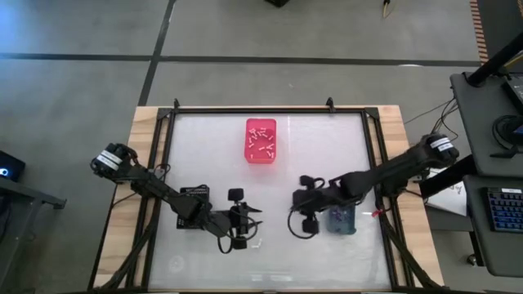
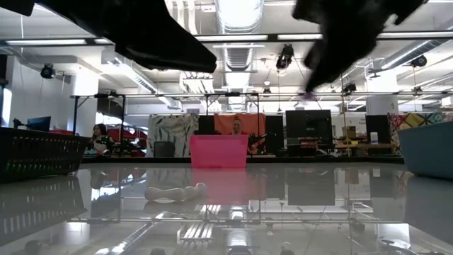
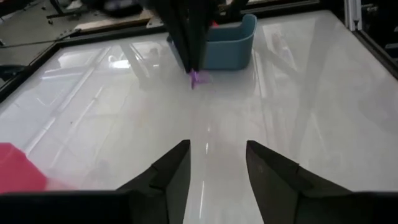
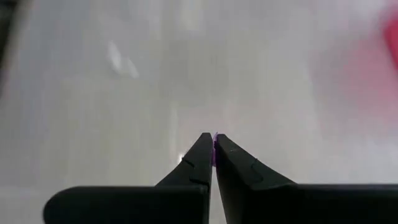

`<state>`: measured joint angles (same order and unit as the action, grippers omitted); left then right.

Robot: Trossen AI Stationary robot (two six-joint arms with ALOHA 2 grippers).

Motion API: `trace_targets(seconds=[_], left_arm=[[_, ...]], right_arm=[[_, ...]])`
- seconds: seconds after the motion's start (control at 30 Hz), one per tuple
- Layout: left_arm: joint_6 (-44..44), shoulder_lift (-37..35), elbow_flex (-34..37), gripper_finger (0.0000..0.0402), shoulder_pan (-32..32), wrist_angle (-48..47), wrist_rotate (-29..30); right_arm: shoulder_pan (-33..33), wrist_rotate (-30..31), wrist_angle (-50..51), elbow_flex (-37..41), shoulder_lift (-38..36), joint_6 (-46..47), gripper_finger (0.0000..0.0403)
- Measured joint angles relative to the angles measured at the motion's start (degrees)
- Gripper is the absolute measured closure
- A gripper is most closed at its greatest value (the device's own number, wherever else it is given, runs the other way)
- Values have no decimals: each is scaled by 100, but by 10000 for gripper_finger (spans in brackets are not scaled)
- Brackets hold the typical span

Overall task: Sort Halloween decoration
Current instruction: Put the witch hat toy into the blue bin, then put the bone toy into the red bin

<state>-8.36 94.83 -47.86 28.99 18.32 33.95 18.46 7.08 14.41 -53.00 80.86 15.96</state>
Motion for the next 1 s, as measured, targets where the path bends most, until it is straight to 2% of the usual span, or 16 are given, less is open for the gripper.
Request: trace_targets(seconds=[0.2,0.37,0.53,0.73,0.87,1.0], left_arm=[[-152,-15,0,262,9,-209,-2],[-166,-15,0,262,9,-215,-2],[-255,-15,0,262,7,-244,-4],[-334,-17,0,262,13,-308,-261],[-336,-17,0,262,33,-341,-633],[-420,-20,0,262,48,-519,-1355]], right_arm=[[62,-388,3369,-633,-470,1748,394],[223,-728,4856,-728,-729,3417,394],[342,-1089,4766,-361,-789,3813,389],[341,-1310,4626,-188,-674,3851,353],[341,-1298,4574,-190,-691,3850,324],[341,-1008,4407,-190,-737,3757,301]])
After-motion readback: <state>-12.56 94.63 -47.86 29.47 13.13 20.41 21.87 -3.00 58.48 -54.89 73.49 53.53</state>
